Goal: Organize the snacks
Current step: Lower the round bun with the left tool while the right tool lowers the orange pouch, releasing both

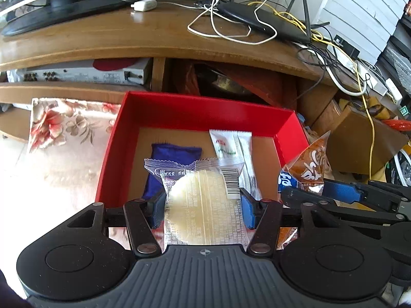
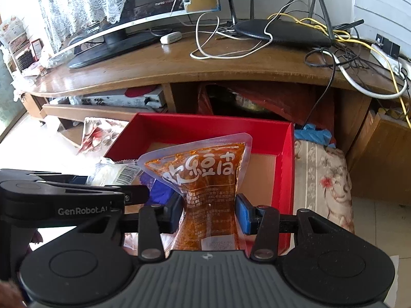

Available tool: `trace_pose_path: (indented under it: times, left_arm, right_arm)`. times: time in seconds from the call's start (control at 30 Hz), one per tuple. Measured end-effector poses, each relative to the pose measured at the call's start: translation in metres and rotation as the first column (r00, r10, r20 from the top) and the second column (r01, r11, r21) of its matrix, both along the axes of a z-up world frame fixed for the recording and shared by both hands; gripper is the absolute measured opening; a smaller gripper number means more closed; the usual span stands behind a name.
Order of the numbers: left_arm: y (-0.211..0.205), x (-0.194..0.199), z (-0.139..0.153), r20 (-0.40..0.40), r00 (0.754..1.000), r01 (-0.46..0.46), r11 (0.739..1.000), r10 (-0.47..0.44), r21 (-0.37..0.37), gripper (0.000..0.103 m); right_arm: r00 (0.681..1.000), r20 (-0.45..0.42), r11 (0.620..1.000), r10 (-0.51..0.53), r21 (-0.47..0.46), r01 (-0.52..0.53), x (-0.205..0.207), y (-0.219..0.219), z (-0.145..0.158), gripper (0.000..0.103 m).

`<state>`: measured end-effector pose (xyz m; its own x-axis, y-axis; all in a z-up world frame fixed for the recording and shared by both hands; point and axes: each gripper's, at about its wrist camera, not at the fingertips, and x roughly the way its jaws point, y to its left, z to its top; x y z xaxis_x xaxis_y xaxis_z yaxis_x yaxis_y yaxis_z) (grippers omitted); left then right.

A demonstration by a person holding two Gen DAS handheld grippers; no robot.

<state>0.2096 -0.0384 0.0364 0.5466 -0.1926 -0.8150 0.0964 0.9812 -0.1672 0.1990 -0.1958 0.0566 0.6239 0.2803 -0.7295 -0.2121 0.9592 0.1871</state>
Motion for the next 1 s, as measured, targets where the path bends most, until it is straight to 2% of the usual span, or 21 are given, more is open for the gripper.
trace_pose_path:
  times: [0.2, 0.43, 1.0]
  left_arm:
    - [-0.006, 0.023, -0.004, 0.006, 1.000, -0.011, 1.000, 0.011, 0.009, 0.062]
    - [-0.007, 0.042, -0.025, -0.026, 0.999, -0.033, 0.999, 0.034, 0.032, 0.062]
    - [-0.001, 0.060, -0.061, -0.081, 0.994, -0.073, 0.995, 0.079, 0.068, 0.062]
  right_arm:
    - [1.000, -0.005, 1.000, -0.020, 0.006, 0.020, 0.023, -0.004, -0.007, 0.043]
    - [0.999, -0.028, 1.000, -0.020, -0.017, 0.020, 0.045, 0.001, -0.026, 0.043]
    - [0.997, -0.070, 0.999, -0.017, -0.033, 0.015, 0.071, 0.011, -0.061, 0.043]
